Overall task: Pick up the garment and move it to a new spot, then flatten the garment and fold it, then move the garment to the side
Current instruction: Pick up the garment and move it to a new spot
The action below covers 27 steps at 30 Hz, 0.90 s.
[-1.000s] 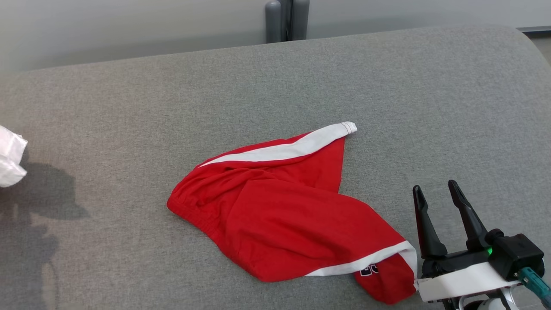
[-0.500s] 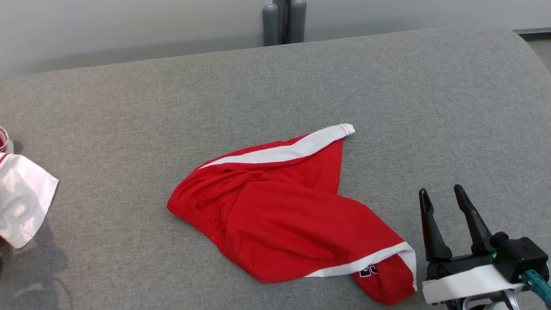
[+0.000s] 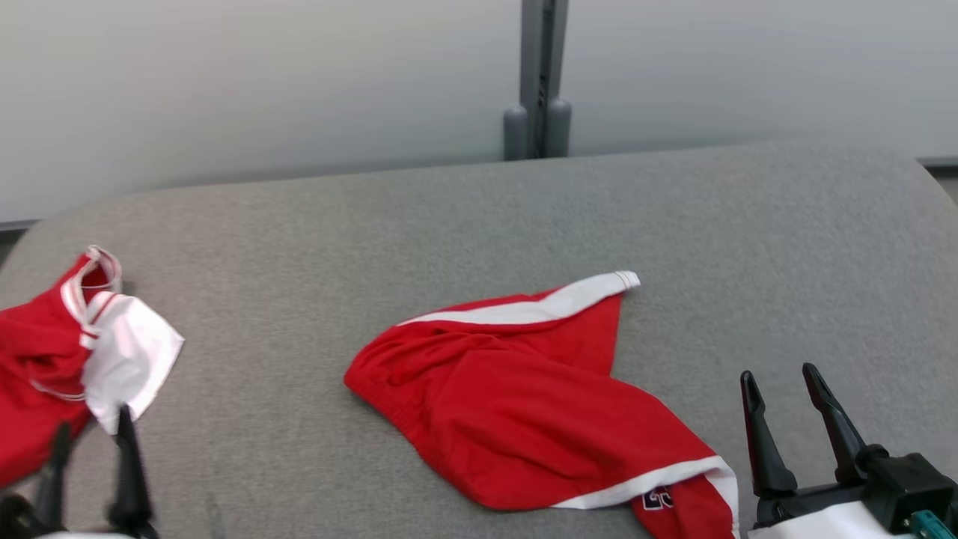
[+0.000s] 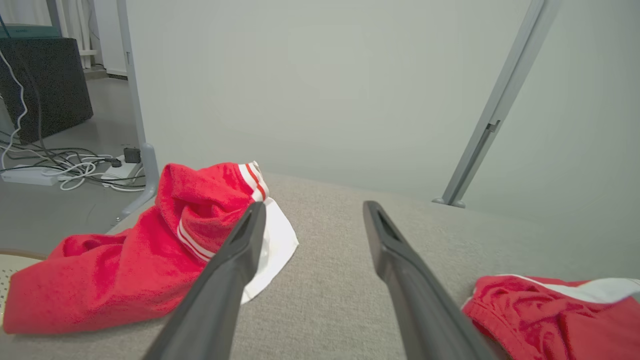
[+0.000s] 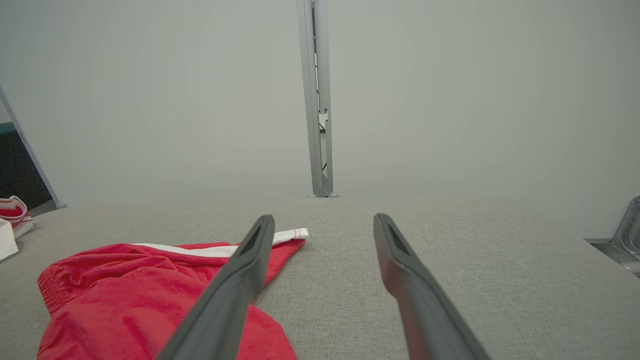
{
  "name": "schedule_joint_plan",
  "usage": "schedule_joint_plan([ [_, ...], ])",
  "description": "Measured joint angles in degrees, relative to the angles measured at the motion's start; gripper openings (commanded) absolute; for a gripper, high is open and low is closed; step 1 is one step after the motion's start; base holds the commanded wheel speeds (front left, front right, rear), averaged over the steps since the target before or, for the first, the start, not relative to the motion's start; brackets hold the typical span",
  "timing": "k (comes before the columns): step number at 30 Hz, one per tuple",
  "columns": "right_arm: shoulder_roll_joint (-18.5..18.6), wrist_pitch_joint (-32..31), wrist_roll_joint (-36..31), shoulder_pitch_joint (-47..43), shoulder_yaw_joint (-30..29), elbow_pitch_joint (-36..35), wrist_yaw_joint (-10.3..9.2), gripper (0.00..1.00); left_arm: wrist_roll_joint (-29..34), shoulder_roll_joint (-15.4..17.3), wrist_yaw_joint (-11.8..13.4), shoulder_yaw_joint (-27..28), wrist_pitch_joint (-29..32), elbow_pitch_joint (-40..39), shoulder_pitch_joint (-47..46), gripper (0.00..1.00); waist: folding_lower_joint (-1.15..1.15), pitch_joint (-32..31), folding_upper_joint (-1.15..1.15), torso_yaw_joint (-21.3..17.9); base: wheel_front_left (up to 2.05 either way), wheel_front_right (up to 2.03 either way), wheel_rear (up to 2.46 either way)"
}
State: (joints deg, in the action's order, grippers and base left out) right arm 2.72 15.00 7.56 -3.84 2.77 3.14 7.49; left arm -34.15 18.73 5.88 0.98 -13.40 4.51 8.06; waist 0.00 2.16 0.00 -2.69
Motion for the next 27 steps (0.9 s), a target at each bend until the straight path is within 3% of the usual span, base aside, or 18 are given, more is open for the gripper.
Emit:
schedule_joint_plan([
  [4, 0.0, 0.0, -1.1, -1.5, -0.9, -0.7, 0.00, 1.00, 4.6, -3.4, 1.5, -4.5, -0.8, -3.9, 6.0, 1.00, 0.00, -2.4, 0.00, 2.3, 0.00, 0.00, 0.00],
  [10, 0.0, 0.0, -1.4, -2.8, -1.6, -0.9, 0.00, 1.00, 9.7, -5.5, -1.0, -7.9, -1.5, -2.8, 8.0, 1.00, 0.00, -4.9, 0.00, 4.6, 0.00, 0.00, 0.00],
  [14, 0.0, 0.0, -1.0, -3.2, -1.6, -0.8, 0.00, 1.00, 12.0, -7.3, -3.4, -6.8, -1.6, -2.2, 8.2, 1.00, 0.00, -5.7, 0.00, 3.9, 0.00, 0.00, 0.00],
  [27, 0.0, 0.0, -0.5, -4.0, -1.5, 0.1, 0.00, 1.00, 17.4, -12.8, -7.8, 0.4, -1.7, -2.1, 9.0, 1.00, 0.00, -5.1, 0.00, -0.8, 0.00, 0.00, 0.00],
])
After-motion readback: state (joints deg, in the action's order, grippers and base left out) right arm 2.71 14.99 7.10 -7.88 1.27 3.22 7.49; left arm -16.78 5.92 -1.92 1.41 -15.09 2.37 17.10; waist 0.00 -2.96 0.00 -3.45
